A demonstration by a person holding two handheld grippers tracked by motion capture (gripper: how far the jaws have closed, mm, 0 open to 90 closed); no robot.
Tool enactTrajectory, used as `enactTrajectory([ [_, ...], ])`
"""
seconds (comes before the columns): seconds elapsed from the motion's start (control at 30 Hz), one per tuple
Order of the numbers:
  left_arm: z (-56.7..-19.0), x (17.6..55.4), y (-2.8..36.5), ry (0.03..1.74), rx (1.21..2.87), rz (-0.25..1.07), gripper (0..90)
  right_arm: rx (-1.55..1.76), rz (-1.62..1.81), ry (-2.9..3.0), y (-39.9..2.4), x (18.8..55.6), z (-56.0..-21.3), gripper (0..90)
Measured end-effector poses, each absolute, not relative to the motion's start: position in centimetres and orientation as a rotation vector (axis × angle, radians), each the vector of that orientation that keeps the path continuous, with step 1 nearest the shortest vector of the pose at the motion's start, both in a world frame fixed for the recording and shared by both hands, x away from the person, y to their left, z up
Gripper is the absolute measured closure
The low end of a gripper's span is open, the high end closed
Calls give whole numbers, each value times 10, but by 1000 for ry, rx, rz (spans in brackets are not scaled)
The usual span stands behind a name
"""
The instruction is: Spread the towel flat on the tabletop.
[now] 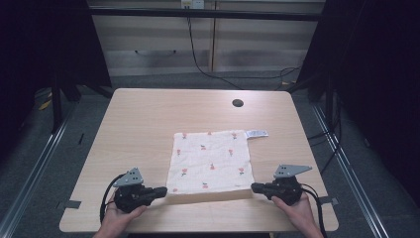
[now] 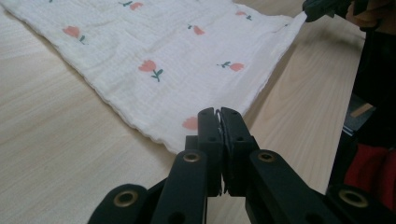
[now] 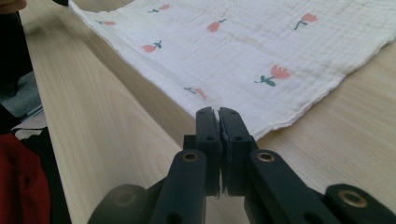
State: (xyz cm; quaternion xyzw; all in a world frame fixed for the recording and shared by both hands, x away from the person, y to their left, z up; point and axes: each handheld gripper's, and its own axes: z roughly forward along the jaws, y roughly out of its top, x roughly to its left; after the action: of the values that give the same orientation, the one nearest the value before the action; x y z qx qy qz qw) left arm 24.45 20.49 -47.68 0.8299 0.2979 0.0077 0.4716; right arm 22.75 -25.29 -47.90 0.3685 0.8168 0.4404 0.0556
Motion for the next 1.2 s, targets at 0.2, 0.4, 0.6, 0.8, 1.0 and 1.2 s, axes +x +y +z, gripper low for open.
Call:
enactTrajectory([
  [0.2,-482,241,205,734,2052,3,875,1106,1318,2504,-249,223,-481,869],
  [0.4,-483,237,200,712,2068,-19,875,1132,1306,2494,-254,220,-484,863],
  [0.6,-482,239,206,742,2042,-20,846,1108,1297,2518,-248,216,-485,840],
  [0.8,-479,238,209,720,2021,-25,807,1109,1310,2518,-248,217,-485,790],
  [1.0,-479,244,215,755,2005,-22,761,1110,1365,2468,-251,219,-477,745],
  [1.2,-474,254,220,805,1965,5,725,1099,1369,2449,-251,219,-472,710],
])
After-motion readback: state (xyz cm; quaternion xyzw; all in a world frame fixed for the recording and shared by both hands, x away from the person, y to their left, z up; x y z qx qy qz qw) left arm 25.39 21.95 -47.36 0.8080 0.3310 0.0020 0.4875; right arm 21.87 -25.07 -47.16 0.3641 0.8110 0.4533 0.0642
